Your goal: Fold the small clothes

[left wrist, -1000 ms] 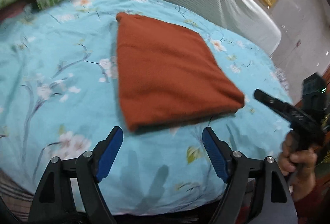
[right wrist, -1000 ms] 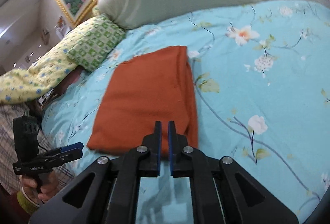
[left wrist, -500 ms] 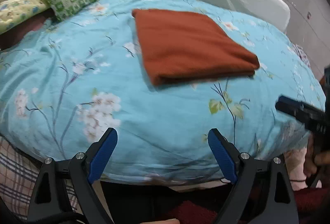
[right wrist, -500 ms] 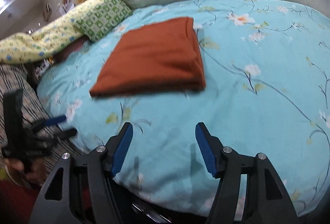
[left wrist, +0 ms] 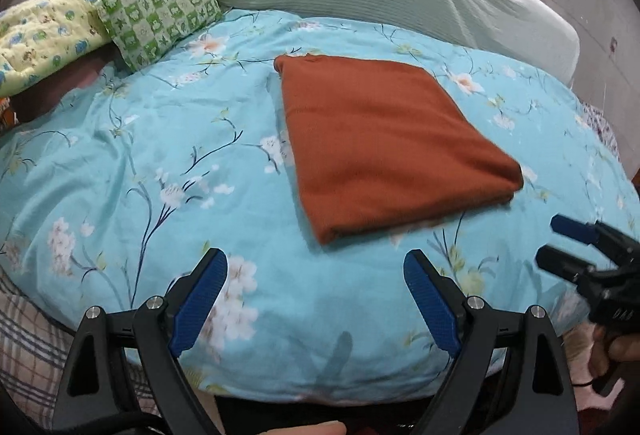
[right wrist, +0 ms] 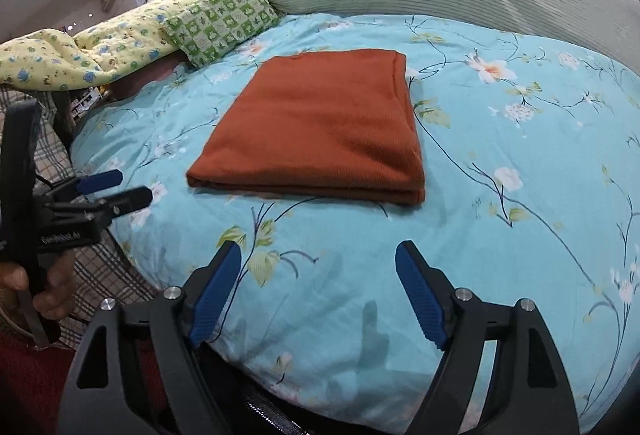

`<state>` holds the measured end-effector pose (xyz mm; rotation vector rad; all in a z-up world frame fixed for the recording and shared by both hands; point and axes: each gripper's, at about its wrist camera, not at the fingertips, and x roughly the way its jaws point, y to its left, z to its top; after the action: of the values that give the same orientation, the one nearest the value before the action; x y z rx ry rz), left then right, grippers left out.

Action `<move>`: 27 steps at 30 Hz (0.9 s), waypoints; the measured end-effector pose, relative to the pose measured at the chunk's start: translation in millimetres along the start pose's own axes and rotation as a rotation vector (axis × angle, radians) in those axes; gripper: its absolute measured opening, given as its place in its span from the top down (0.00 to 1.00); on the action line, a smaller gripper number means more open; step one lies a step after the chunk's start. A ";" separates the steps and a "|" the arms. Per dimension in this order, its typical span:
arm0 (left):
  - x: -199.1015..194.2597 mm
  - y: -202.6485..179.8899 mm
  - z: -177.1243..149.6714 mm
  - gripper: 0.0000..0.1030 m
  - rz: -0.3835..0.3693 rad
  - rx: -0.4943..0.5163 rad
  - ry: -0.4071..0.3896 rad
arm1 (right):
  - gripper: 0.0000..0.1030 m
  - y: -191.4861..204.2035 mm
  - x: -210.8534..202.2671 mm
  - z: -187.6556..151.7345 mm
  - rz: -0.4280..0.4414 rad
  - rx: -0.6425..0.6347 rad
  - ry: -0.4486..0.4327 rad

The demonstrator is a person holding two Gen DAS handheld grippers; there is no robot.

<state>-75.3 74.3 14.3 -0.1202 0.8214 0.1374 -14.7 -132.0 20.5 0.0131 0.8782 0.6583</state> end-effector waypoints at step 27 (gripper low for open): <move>49.4 -8.4 57.4 0.12 0.030 0.022 0.056 | 0.22 -6.3 59.7 72.0 0.017 0.015 0.058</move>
<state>0.8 78.9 17.1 -0.0913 0.8805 0.1541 67.5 -86.8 23.4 0.0146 0.9397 0.6707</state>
